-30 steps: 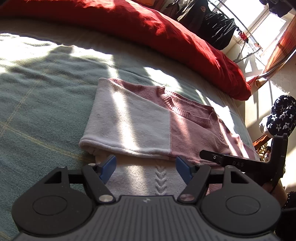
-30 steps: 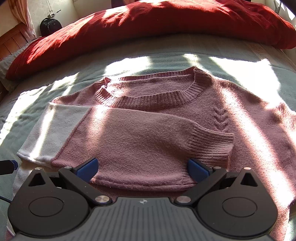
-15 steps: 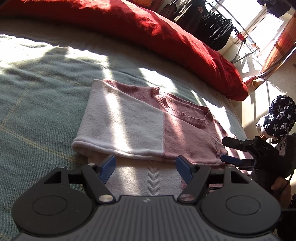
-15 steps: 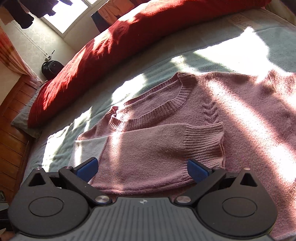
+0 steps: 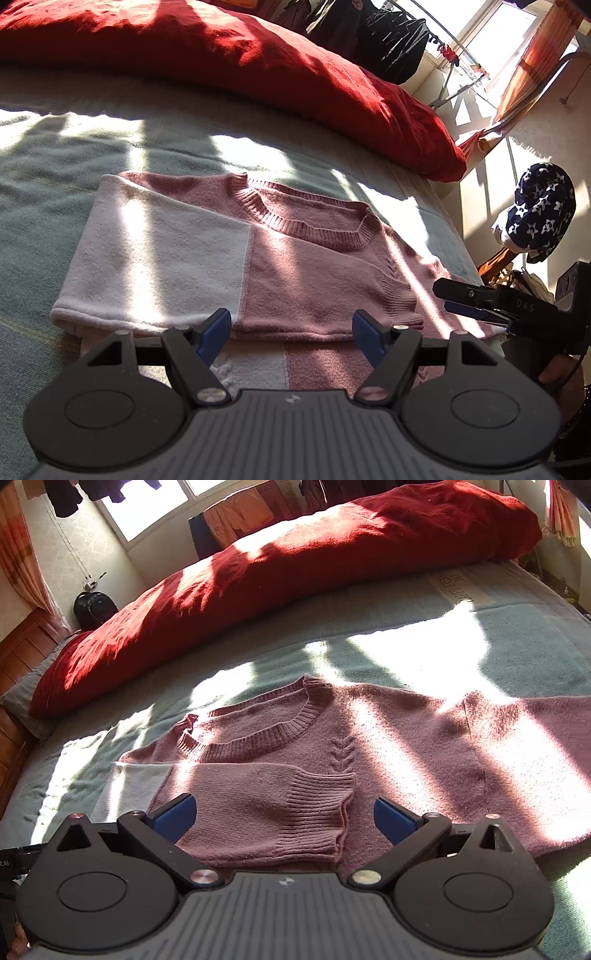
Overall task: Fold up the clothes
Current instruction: 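Move the open right tool over the white sleeve toward its cuff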
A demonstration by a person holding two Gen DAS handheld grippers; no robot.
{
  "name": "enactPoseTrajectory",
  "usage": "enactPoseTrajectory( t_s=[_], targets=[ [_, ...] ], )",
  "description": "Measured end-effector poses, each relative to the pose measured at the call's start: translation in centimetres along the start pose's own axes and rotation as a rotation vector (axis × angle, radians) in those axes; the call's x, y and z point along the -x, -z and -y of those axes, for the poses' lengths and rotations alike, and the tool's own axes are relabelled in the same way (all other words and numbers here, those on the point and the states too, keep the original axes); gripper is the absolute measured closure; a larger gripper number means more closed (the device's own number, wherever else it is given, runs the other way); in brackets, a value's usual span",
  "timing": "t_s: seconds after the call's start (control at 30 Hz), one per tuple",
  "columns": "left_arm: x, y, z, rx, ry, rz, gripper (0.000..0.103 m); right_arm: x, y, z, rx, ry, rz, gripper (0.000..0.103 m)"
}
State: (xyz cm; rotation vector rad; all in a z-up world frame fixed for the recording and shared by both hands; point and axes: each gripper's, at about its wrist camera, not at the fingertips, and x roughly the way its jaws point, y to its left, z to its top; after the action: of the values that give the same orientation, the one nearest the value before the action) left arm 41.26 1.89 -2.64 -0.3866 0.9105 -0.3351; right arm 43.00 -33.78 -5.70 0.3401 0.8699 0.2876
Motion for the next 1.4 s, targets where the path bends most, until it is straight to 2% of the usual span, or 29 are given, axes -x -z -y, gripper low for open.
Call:
enactPoseTrajectory(
  t_s=[0.13,0.27,0.5,0.57,0.73,0.97,1.23,1.3,1.4],
  targets=[
    [-1.1,-0.2,1.8,-0.027,-0.009,-0.017,0.031,1.4,1.5,3.8,-0.035,0.07,-0.006,0.0],
    [-2.3,-0.3,4.1,-0.063,-0.03,-0.012,0.031,3.1,1.0,8.0,-0.067,0.162,-0.013,0.0],
    [-5.2,-0.8,8.4,-0.12,-0.007,-0.036,0.031,7.0,-0.8,16.6,-0.194,0.234,0.027,0.0],
    [-6.1,-0.8,9.7,-0.138,-0.001,-0.043,0.032,7.9,-0.9,19.1,-0.258,0.234,0.045,0.0],
    [-8.5,-0.8,12.6,-0.165,0.023,-0.069,0.032,9.4,-1.1,24.6,-0.365,0.299,0.06,0.0],
    [-11.6,-0.8,16.0,-0.2,0.059,-0.118,0.031,10.8,-0.9,30.2,-0.469,0.292,0.078,0.0],
    [-13.5,-0.8,17.3,-0.187,0.069,-0.151,0.031,10.6,-0.4,35.4,-0.651,0.229,0.094,0.0],
    [-13.8,-0.8,17.4,-0.179,0.068,-0.155,0.031,10.7,-0.4,36.5,-0.691,0.207,0.12,0.003],
    [-14.3,-0.7,17.5,-0.167,0.07,-0.161,0.031,10.9,-0.6,37.9,-0.721,0.193,0.139,0.015]
  ],
)
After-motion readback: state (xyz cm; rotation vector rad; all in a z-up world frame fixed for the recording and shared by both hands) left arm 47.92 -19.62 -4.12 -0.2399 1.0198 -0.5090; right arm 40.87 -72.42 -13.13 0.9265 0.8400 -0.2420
